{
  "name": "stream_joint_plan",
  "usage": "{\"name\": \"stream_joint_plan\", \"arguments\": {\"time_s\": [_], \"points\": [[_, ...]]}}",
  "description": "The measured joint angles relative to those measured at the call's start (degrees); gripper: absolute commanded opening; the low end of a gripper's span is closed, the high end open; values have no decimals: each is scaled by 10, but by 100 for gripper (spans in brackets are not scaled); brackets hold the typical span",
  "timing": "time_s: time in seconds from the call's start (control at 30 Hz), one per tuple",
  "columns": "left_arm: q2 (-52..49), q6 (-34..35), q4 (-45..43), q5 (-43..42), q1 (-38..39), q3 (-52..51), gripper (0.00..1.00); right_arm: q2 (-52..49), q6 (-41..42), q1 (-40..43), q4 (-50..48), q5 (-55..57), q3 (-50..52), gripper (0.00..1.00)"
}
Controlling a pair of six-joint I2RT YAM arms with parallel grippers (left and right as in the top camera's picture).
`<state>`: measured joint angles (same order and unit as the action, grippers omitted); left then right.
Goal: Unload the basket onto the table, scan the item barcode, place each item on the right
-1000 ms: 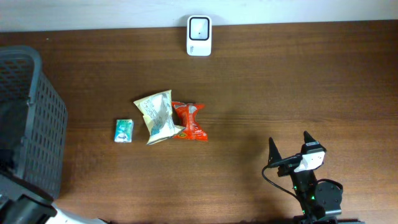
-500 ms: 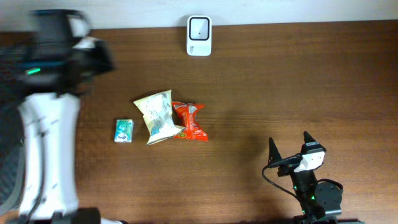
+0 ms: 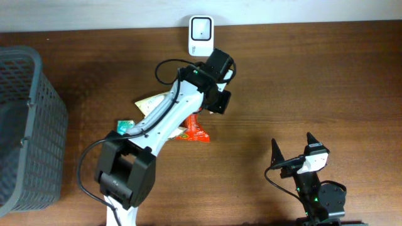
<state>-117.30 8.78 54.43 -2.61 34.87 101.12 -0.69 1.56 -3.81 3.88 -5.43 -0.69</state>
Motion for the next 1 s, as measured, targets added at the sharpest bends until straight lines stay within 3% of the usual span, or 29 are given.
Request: {"name": "stream_joint_plan", "arguments": {"time_s": [0.03, 0.07, 0.13, 0.23, 0.37, 0.4, 0.53, 0.7, 1.0], "points": [[-4, -2, 3, 0, 1, 0, 50, 0, 0, 0, 0, 0, 0, 99], [-9, -2, 5, 0, 2, 0, 67, 0, 0, 0, 0, 0, 0, 99], [-23, -9, 7, 0, 2, 0, 75, 0, 0, 0, 0, 0, 0, 99], [-32, -11, 18, 0, 2, 3, 77, 0, 0, 0, 0, 0, 0, 99], [-27, -11, 104, 18, -33, 114, 78, 0, 0, 0, 0, 0, 0, 99], [-21, -11, 124, 25, -52, 146, 100, 0, 0, 0, 0, 0, 0, 99], [55, -12, 197, 91, -175, 255, 99, 0, 0, 0, 0, 0, 0, 99], [163, 36, 219, 155, -371, 272, 99, 0, 0, 0, 0, 0, 0, 99], [170, 46, 249, 166, -563, 273, 99, 0, 0, 0, 0, 0, 0, 99]]}}
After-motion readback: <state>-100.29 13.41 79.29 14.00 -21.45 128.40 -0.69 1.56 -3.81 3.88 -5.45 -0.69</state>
